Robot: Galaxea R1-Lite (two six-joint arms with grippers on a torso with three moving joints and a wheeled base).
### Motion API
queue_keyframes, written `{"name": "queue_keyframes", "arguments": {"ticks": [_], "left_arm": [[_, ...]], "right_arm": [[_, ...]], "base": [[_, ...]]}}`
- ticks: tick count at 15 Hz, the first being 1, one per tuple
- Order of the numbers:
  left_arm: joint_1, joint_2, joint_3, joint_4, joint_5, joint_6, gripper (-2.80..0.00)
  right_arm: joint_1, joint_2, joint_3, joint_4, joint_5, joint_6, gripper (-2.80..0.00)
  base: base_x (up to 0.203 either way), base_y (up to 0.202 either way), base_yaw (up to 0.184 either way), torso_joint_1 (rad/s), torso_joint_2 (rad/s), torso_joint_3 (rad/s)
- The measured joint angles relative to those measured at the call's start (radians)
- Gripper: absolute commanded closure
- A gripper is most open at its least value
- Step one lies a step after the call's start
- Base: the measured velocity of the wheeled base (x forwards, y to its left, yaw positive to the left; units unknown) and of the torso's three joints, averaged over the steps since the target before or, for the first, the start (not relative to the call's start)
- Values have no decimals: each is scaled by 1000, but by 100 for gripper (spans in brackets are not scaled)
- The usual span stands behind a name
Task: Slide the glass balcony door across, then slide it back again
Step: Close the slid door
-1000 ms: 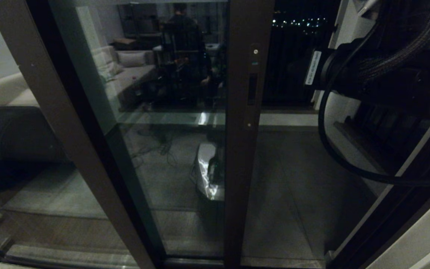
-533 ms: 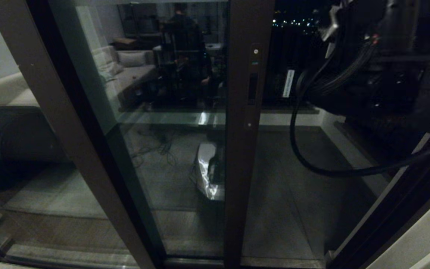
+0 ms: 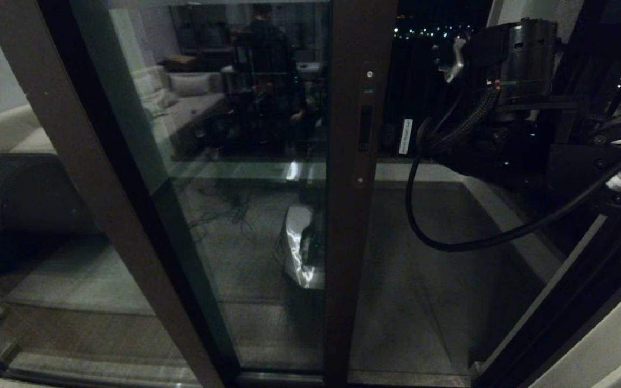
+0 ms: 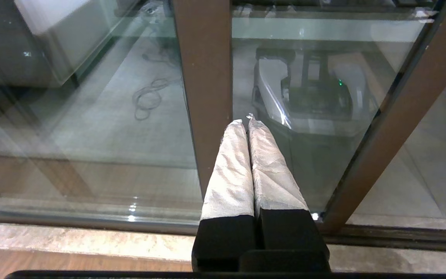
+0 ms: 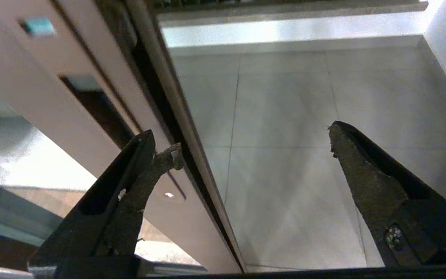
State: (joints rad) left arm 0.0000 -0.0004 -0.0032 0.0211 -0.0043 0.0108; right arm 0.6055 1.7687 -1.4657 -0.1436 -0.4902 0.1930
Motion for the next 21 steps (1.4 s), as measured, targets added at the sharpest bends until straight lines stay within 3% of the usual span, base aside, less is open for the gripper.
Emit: {"name": "queue_keyframes", "arguments": {"ticks": [12, 21], "left_arm": [[0, 0, 0, 0, 1, 0, 0], [0, 0, 0, 0, 0, 0, 0]], "right_arm": [[6, 38, -58, 0, 25, 100, -280], [-59, 117, -105, 6, 29, 98, -280]], "base": [[0, 0, 0, 0, 0, 0], [0, 0, 0, 0, 0, 0]]}}
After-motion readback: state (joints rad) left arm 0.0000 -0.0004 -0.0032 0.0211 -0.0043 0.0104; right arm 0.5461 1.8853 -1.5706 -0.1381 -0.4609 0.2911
